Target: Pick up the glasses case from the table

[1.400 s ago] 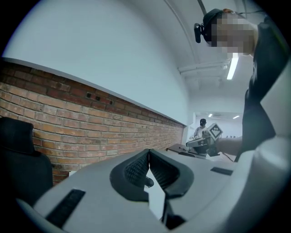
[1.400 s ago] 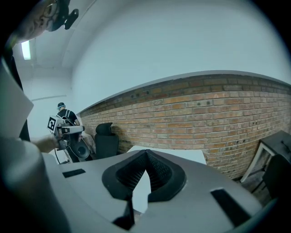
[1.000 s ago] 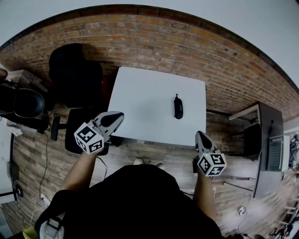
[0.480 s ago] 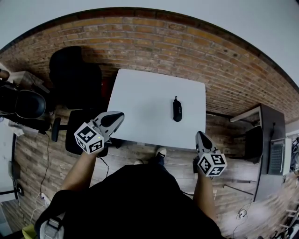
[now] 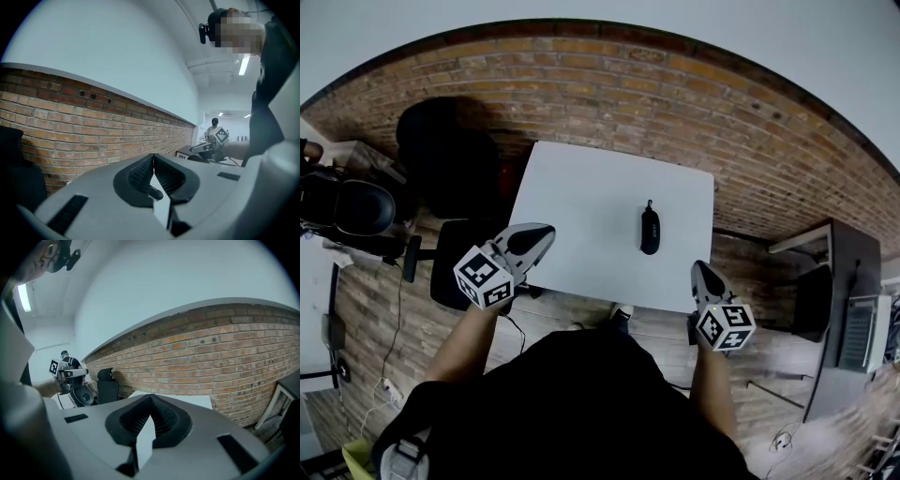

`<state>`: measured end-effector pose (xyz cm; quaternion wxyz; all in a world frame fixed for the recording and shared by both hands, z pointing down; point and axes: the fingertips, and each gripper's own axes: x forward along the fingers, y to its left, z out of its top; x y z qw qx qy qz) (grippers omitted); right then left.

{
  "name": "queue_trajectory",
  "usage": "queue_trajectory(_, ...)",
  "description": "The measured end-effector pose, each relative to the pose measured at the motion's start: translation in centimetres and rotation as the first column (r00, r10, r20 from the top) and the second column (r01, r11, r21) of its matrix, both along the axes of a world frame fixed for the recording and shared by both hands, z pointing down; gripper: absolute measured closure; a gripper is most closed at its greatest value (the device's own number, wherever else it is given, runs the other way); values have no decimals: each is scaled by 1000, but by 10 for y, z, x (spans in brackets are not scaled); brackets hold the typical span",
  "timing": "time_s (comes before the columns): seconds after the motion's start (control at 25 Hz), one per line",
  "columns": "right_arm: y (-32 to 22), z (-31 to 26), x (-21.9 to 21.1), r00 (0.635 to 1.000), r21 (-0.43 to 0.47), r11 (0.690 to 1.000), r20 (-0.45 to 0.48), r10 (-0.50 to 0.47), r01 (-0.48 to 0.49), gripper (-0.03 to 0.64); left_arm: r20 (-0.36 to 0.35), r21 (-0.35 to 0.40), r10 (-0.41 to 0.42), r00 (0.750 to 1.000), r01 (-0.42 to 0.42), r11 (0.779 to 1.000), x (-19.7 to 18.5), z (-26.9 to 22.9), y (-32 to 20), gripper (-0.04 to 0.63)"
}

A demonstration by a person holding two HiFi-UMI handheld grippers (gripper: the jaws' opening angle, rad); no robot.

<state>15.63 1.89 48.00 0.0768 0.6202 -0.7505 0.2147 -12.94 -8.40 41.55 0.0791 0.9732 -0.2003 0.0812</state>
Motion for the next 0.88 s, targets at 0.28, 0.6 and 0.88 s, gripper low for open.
queue_trajectory(0.28, -33, 6, 36, 999, -15, 999, 6, -40, 40, 601, 8, -10, -22, 1000, 22, 1000, 40, 3, -23, 583)
queue_trajectory(0.6, -72, 7, 66, 996, -11, 996, 3, -93, 93, 601, 8, -8, -62, 998, 62, 998, 71, 4, -43, 583)
queue_trajectory(0.88, -92, 8, 86, 992, -5, 992, 12, -126, 126, 601, 15, -5, -97, 995, 97, 995, 89, 2, -52, 583)
